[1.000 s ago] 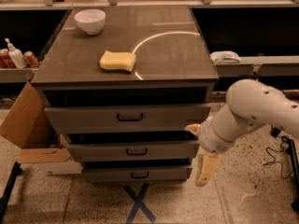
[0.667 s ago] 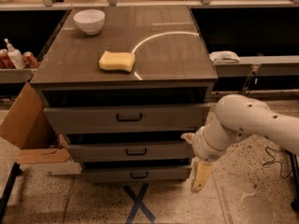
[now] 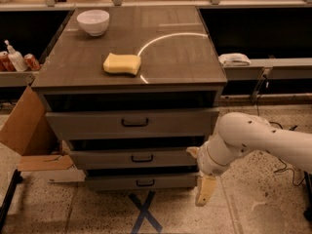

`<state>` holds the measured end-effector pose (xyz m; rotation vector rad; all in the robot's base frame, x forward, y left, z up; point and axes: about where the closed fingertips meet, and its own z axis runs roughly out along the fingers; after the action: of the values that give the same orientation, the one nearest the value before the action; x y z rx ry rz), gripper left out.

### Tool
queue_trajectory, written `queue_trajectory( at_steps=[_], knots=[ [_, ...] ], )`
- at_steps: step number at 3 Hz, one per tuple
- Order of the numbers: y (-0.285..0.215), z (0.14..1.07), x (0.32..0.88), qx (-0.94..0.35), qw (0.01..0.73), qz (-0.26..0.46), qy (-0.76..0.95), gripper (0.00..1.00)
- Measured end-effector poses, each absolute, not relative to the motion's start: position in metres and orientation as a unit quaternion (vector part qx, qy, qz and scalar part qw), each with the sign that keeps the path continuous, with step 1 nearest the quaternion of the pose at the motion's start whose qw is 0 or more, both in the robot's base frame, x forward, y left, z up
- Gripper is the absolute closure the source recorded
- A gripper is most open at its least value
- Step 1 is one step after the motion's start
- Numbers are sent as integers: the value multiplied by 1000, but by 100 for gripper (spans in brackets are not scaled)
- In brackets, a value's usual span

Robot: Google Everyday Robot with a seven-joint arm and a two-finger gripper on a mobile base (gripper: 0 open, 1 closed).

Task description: Open middle drawer

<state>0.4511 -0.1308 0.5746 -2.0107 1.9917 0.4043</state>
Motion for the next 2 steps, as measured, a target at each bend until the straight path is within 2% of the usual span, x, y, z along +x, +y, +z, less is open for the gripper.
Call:
queue_trajectory(
  at_steps=[2],
  knots=[
    [-118, 538, 478, -713, 152, 109, 675, 0]
  ],
)
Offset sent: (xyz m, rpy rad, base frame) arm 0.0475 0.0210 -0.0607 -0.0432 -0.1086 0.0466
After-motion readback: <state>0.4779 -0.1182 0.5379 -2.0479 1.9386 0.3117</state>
